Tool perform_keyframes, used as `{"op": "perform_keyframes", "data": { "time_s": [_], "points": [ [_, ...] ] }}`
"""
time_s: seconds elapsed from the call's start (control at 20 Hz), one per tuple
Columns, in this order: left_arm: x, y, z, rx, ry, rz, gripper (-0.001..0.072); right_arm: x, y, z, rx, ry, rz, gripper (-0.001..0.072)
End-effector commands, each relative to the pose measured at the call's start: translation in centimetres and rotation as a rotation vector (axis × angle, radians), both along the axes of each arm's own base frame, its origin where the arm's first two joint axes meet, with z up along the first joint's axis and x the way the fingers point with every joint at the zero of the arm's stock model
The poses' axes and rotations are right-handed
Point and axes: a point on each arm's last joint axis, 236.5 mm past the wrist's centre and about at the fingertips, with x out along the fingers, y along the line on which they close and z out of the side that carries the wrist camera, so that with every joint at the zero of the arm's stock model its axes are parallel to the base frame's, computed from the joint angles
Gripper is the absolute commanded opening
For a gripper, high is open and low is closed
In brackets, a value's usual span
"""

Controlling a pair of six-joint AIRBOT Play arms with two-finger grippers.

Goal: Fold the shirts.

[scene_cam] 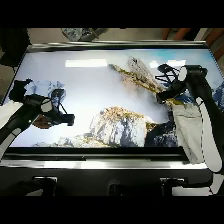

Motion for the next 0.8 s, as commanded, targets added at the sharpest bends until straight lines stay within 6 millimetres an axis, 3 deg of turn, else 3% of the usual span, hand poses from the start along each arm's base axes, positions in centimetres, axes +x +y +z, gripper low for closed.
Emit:
{"op": "perform_keyframes", "data": {
  "time_s": [0.0,0.1,0.15,0.25,0.35,0.4,0.5,0.6,0.75],
  "points": [
    [1.7,0.3,1.6,-0.019,-0.050,0.039,0.0711,2.0,0.2,0.7,0.007,-0.091,0.000,0.0710],
    [5.0,2.3,5.2,-0.043,-0.158,0.108,0.0713,1.8,0.4,0.6,0.018,-0.079,-0.003,0.0709],
    [6.8,4.2,7.4,-0.053,-0.222,0.164,0.0713,1.3,0.6,0.4,0.026,-0.057,-0.004,0.0708],
    [8.6,10.7,10.6,-0.047,-0.292,0.328,0.0712,0.0,1.2,0.0,0.054,0.003,-0.004,0.0705],
    [6.1,17.6,9.7,-0.090,-0.193,0.581,0.0713,-0.8,2.3,-0.2,0.099,0.035,0.000,0.0698],
    [4.5,19.8,8.7,-0.149,-0.133,0.686,0.0713,-0.8,2.9,-0.1,0.121,0.037,0.011,0.0693],
    [3.6,22.2,6.8,-0.270,-0.126,0.826,0.0713,-0.6,3.6,0.0,0.154,0.029,0.018,0.0689],
    [4.6,22.5,4.9,-0.340,-0.178,0.847,0.0713,-0.3,4.3,0.2,0.184,0.014,0.023,0.0689],
    [6.9,20.6,2.2,-0.407,-0.251,0.846,0.0712,-0.1,4.5,0.3,0.181,0.003,0.052,0.0689]
  ]
}}
